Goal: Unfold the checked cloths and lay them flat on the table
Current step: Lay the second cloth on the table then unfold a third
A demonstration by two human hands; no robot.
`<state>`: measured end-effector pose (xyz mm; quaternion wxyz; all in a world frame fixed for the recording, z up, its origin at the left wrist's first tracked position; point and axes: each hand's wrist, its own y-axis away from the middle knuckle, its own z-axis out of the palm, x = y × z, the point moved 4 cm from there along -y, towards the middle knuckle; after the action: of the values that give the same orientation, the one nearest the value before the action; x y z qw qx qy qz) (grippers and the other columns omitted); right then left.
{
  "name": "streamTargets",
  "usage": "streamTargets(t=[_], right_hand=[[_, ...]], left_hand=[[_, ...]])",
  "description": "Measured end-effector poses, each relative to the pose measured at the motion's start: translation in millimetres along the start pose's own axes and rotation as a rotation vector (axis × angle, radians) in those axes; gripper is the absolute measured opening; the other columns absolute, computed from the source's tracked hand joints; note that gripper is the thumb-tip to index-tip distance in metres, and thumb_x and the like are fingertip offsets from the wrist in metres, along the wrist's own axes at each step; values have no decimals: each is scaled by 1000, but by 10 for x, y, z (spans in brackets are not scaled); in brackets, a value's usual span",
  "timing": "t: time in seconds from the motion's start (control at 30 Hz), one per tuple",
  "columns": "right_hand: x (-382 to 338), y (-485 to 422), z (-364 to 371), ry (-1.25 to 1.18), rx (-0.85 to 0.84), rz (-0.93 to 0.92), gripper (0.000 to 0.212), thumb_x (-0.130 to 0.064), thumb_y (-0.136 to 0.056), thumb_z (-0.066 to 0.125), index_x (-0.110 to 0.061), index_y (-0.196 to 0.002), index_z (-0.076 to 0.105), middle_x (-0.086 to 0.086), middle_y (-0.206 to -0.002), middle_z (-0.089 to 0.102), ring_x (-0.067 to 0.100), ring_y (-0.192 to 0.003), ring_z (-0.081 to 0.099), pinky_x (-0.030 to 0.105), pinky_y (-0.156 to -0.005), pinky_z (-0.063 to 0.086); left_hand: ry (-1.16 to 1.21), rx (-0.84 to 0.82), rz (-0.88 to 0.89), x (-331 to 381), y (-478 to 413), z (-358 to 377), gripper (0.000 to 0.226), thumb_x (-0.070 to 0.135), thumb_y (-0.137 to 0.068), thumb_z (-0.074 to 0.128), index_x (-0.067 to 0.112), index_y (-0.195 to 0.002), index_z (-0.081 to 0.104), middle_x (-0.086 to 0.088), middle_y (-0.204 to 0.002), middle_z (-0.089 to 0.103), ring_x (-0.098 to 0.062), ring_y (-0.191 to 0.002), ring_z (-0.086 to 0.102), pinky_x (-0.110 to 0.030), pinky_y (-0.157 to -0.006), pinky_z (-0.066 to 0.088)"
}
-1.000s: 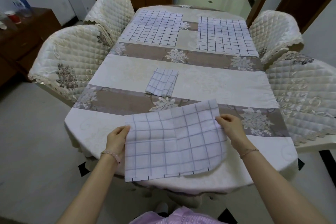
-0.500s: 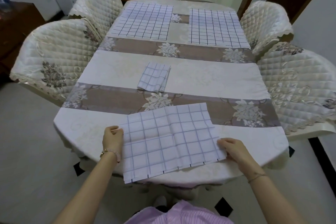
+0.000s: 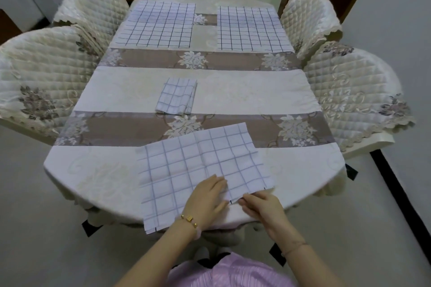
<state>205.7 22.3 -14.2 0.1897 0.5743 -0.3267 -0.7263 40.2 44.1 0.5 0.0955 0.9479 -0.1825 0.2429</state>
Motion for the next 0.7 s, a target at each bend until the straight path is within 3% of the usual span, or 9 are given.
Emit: streamTargets(t=[0.07, 0.17, 0.27, 0.33, 0.43, 0.57, 0.7], right_hand=[[-4, 9, 34, 1, 20, -2, 11, -3, -86, 62, 7, -82, 65, 19, -76, 69, 15, -68, 70, 19, -59, 57], [-36, 14, 47, 10, 27, -12, 12, -8, -87, 63, 3, -84, 67, 17, -77, 70, 17, -68, 68, 22, -61, 58], [-64, 17, 80, 43, 1, -41, 14, -11, -87, 64, 2, -84, 67, 13, -76, 69, 15, -69, 67, 25, -67, 57], [-73, 15, 93, 72, -15, -65, 17, -14, -87, 65, 3, -84, 68, 13, -77, 70, 15, -72, 68, 26, -70, 57], [-94, 22, 88, 116, -21, -97, 20, -19, -86, 66, 0, -79, 69, 10, -74, 72, 16, -75, 69, 26, -72, 58], [-152, 41, 62, 209, -2, -145, 26, -24, -85, 67, 1, -78, 70, 4, -65, 71, 13, -66, 66, 18, -60, 52], [-234, 44, 15, 181, 34, -205, 20, -19, -84, 68, -4, -70, 66, 6, -66, 70, 20, -72, 67, 26, -71, 54]], left_hand=[[-49, 32, 27, 10, 32, -11, 56, 48, -86, 37, 18, -131, 51, 3, -142, 48, -15, -135, 38, -25, -112, 26], [-92, 100, 63, 75, 25, -36, 43, 46, -80, 42, 19, -106, 63, 4, -113, 65, -11, -108, 52, -25, -93, 47], [-93, 52, -10, 123, -19, -14, 38, 41, -90, 45, 20, -121, 55, 6, -131, 53, -14, -124, 47, -28, -105, 33], [-110, 69, -49, 121, -49, -18, 36, 44, -93, 42, 25, -121, 52, 11, -133, 50, -11, -125, 44, -26, -105, 29], [-69, 71, -102, 122, -82, -18, 35, 51, -93, 40, 30, -118, 53, 15, -126, 54, -8, -118, 48, -25, -99, 32], [-43, 92, -117, 117, -100, -52, 32, 45, -95, 41, 29, -115, 59, 15, -122, 59, -10, -112, 54, -26, -95, 36], [108, 179, -227, 99, -101, -229, 23, 37, -95, 45, 24, -97, 64, 10, -101, 67, -10, -94, 61, -25, -79, 45]])
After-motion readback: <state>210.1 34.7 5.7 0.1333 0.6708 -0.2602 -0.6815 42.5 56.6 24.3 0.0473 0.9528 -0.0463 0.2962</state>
